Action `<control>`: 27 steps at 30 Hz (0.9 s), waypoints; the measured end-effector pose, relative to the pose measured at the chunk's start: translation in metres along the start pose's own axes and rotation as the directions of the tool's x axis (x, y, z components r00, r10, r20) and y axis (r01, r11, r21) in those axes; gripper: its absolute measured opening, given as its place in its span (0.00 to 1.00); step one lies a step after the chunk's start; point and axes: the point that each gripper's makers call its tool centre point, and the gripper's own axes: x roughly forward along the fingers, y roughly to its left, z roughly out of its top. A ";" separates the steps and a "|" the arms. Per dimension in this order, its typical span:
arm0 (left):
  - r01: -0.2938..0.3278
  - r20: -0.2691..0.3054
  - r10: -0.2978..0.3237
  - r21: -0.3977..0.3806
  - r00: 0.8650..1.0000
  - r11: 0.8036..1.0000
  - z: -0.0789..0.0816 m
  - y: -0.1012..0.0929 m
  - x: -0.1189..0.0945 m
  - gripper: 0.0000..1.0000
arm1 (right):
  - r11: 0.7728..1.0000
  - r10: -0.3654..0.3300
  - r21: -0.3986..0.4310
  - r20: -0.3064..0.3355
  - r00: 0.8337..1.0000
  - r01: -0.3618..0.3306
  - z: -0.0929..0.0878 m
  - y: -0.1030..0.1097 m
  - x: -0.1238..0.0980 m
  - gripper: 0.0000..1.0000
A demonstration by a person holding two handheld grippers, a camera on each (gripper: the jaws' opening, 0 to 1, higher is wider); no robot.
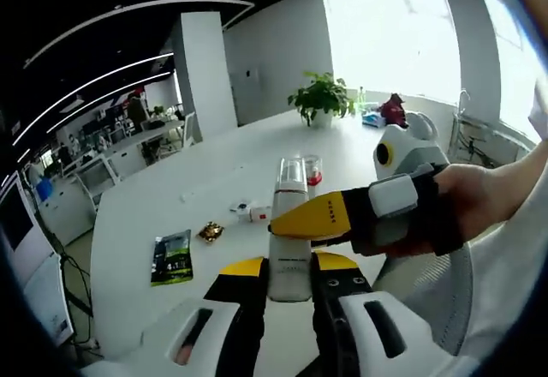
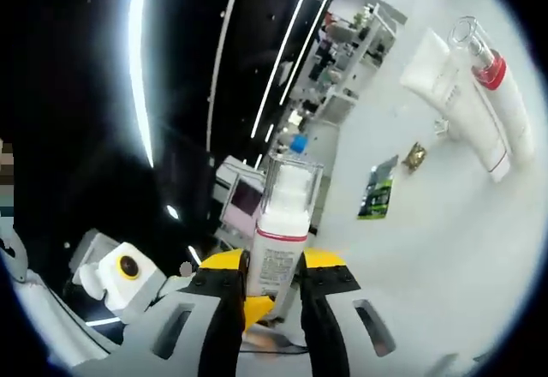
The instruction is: Arrange the skincare products in the storage area until every visible bottle or jar stands upright without overlapping.
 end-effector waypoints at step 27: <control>0.446 -0.019 -0.446 0.089 0.895 0.891 0.033 -0.059 -0.016 0.49 | 0.799 0.089 -0.552 -0.284 0.955 -0.239 0.000 0.009 -0.069 0.20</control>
